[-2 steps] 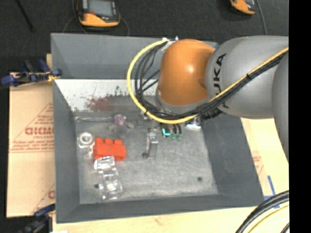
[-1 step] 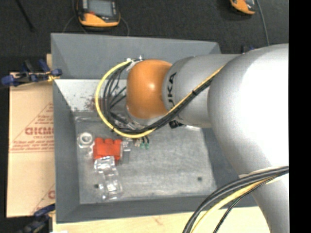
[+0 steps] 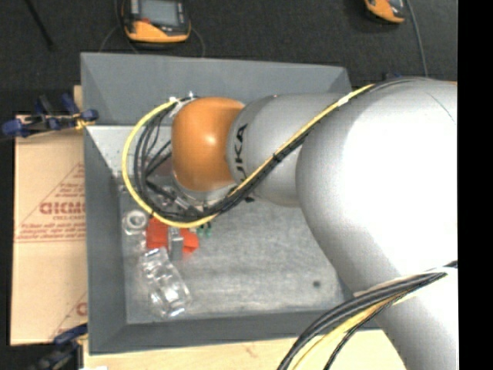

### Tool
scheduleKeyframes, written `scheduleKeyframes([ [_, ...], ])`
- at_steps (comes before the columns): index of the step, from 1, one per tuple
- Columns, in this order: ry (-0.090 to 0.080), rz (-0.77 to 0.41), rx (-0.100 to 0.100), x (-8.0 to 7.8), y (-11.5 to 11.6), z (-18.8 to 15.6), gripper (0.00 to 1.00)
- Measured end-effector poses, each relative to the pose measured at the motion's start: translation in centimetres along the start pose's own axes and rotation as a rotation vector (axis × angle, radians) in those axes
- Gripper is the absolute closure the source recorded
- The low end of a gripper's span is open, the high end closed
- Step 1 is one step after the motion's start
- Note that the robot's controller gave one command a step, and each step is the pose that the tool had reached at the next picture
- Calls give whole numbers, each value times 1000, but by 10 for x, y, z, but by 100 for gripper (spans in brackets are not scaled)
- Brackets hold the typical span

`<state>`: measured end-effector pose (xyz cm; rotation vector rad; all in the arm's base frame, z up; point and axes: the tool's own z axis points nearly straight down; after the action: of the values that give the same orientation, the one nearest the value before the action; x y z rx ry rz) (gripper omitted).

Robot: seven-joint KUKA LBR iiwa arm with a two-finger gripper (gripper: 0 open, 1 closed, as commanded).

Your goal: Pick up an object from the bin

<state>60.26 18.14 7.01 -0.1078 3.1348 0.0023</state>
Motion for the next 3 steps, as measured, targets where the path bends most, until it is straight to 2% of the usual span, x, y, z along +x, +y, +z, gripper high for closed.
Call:
scheduleKeyframes([
  [1,1,7,0,0,-2,-1,100],
  [2,0,24,-1,-1,-5,-1,100],
  [3,-2,40,1,-25,-26,-1,100],
])
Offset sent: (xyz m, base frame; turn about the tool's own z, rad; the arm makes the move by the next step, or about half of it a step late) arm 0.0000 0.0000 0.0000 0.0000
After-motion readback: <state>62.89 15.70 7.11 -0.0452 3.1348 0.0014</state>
